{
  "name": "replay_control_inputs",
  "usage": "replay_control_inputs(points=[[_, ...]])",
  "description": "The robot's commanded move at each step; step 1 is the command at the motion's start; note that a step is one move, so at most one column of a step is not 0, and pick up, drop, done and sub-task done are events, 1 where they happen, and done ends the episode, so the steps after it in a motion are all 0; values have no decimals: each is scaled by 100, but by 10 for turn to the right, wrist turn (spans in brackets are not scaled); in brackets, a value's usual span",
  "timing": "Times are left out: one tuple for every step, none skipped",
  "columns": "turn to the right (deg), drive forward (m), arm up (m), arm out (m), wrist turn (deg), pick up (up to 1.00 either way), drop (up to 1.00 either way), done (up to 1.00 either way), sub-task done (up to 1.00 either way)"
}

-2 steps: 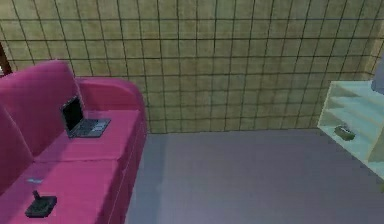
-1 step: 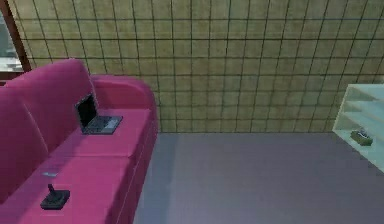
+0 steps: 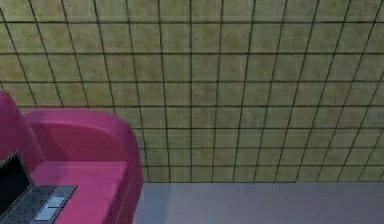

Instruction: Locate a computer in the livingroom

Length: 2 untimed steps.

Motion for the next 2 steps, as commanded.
replay_control_inputs(points=[[-450, 0, 0, 0, 0, 0, 0, 0, 0], [0, 0, 0, 0, 0, 0, 0, 100, 0]])
